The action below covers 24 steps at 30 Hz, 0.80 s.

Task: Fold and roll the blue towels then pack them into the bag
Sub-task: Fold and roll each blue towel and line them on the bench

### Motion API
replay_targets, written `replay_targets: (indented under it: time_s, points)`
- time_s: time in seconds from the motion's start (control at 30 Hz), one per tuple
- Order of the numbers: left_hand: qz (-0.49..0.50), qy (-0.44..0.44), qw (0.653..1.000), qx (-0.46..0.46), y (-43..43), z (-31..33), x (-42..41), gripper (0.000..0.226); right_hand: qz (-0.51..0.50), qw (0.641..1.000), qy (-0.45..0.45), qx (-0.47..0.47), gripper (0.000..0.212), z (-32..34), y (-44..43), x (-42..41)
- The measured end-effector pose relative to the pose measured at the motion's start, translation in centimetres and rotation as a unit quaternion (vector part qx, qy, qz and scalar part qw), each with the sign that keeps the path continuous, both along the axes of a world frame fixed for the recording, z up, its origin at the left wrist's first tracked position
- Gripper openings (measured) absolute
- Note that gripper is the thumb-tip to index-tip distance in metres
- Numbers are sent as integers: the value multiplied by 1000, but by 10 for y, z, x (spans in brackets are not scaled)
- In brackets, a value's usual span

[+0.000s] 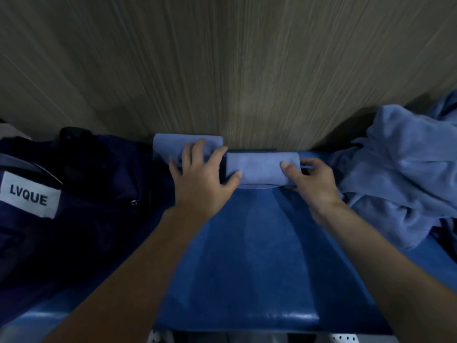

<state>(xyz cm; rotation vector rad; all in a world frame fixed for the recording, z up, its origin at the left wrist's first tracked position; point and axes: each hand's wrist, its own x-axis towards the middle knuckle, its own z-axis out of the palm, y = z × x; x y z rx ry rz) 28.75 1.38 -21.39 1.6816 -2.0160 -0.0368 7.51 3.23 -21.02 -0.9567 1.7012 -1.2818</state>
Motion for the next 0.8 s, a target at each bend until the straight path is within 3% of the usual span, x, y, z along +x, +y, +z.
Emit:
replay_targets:
  time_s: [0.1, 0.23, 0.4, 0.5, 0.8]
  points:
    - [6, -17, 999, 32, -15, -4, 3, 62, -29, 999, 17, -9, 36, 0, -12, -1]
    - [18, -58, 998, -4, -24, -3, 3, 61, -4, 999, 44, -17, 45, 4, -24, 6]
    - [-8, -100, 995, 7, -36, 2, 20, 62, 67, 974, 217, -14, 67, -1, -28, 5]
    - [-29, -136, 990, -1, -37, -1, 28, 61, 75, 956, 285, 11, 68, -5, -32, 5]
    - [-23, -117, 993, 7, -41, 6, 27, 58, 84, 958, 276, 5, 61, -14, -45, 10]
